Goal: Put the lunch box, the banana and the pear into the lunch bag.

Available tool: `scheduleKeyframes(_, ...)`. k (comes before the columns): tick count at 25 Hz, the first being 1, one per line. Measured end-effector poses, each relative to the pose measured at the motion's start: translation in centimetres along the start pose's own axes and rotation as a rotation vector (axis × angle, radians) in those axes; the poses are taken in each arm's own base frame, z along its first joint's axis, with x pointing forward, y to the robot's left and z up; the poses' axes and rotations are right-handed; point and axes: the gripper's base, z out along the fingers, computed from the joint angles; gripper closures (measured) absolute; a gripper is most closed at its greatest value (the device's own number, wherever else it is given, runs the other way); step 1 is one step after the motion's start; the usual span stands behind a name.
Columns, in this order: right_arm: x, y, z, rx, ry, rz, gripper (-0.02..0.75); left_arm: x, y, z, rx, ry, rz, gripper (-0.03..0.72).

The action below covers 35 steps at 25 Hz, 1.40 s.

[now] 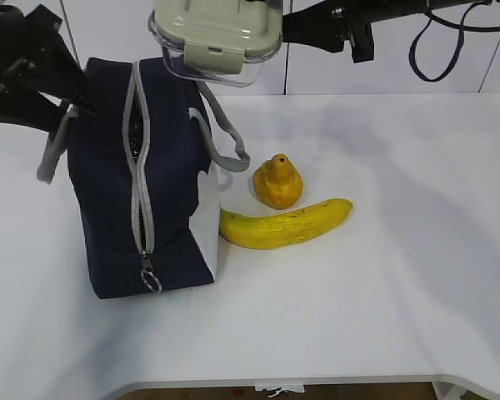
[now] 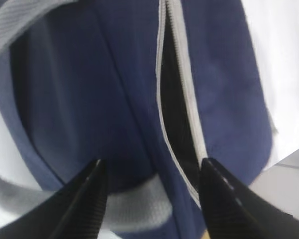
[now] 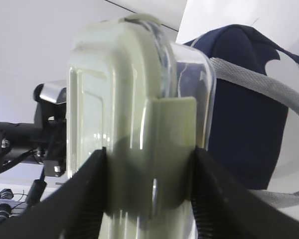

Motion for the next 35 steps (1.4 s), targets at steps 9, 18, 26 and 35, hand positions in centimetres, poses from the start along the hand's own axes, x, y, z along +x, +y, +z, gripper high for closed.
scheduleKeyframes(9, 1.3, 0.6, 2.6, -0.029, 0.038, 0.014, 0.368, -0.2, 0.7, 0.9, -0.032, 0.025, 0.047, 0.668)
scheduleKeyframes(18, 2.8, -1.8, 7.2, -0.028, 0.121, 0.044, 0.368, -0.2, 0.7, 0.9, -0.031, 0.029, 0.061, 0.679)
scheduleKeyframes(26, 2.6, -6.7, 8.9, 0.168, 0.104, -0.005, 0.368, 0.0, 0.6, 0.9, -0.022, 0.052, 0.068, 0.679)
scheduleKeyframes(35, 2.8, -6.2, 12.4, 0.189, 0.121, -0.120, 0.368, -0.1, 0.0, 0.9, 0.050, 0.036, 0.087, 0.679)
